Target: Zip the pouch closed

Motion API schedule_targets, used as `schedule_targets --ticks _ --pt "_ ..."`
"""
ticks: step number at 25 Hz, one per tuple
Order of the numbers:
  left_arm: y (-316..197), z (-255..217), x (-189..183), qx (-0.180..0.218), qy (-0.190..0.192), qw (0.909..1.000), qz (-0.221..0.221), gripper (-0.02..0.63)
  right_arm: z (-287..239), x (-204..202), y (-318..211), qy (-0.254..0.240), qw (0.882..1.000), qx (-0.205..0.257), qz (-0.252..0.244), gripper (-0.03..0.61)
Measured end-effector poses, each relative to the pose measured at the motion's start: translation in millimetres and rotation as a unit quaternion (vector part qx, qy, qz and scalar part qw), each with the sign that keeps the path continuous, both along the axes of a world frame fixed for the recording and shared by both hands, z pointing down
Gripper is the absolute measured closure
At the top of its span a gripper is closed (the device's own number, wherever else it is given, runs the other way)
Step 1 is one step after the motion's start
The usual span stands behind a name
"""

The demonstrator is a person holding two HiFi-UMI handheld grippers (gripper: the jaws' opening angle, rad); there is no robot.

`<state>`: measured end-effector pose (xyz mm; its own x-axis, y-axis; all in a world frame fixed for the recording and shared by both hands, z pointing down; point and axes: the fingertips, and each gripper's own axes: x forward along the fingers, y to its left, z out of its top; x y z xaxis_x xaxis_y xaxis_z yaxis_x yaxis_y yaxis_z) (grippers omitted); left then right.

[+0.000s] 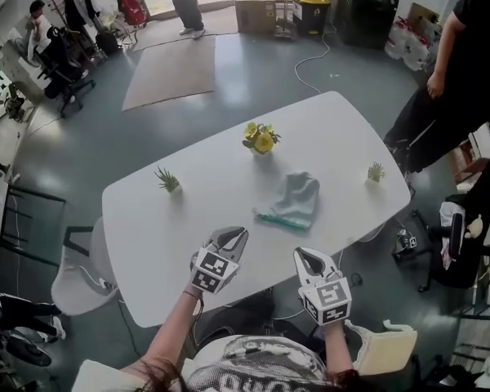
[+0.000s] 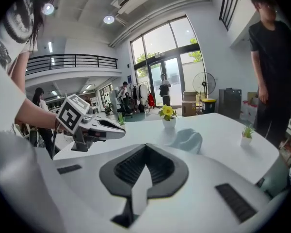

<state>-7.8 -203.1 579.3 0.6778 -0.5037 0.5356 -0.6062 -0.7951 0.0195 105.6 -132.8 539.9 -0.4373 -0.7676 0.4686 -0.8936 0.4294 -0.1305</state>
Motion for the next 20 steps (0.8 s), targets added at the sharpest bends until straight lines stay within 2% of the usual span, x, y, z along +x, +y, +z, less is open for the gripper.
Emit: schedule_targets --ticks 2,3,4,7,10,12,14,16,20 --pt "-16.2 16.1 -3.3 0.009 -0.027 0.9993 0.023 0.568 6.4 -0.2 -5.9 -0.003 1.0 -0.01 0.0 0.588" --pt "-24.2 24.3 -4.0 0.011 -0.04 0.9986 0.035 0.501 9.4 -0.4 -8.8 -0.003 1.0 -0.015 0.0 0.588" --pt "-31.7 32.0 -3.8 0.011 -0.053 0.9974 0.048 0.474 12.0 -0.7 -11.7 -0.002 1.0 -0.02 -0.001 0.588" --pt "-51.4 51.5 2.4 0.022 -0.091 0.9919 0.087 0.476 17.6 -2.4 -19.2 0.003 1.0 -0.028 -0.005 0.588" --pt "-64.3 71.8 12.3 0.036 -0.131 0.9814 0.136 0.483 20.6 -6.7 -24.8 0.006 0.999 -0.032 -0.014 0.588" --pt "-69.2 86.2 16.3 0.05 -0.175 0.9675 0.176 0.495 20.6 -9.1 -28.2 0.009 0.999 -0.034 -0.018 0.588" --pt "-68.7 98.5 18.4 0.064 -0.217 0.9484 0.223 0.5 20.5 -10.1 -29.1 0.009 0.999 -0.036 -0.019 0.588" --pt "-65.6 107.7 20.4 0.067 -0.24 0.9322 0.262 0.499 21.1 -9.8 -28.3 0.01 0.999 -0.039 -0.018 0.588" --pt "-68.7 123.2 27.6 0.077 -0.279 0.906 0.309 0.499 24.4 -7.0 -28.0 0.011 0.999 -0.044 -0.02 0.588"
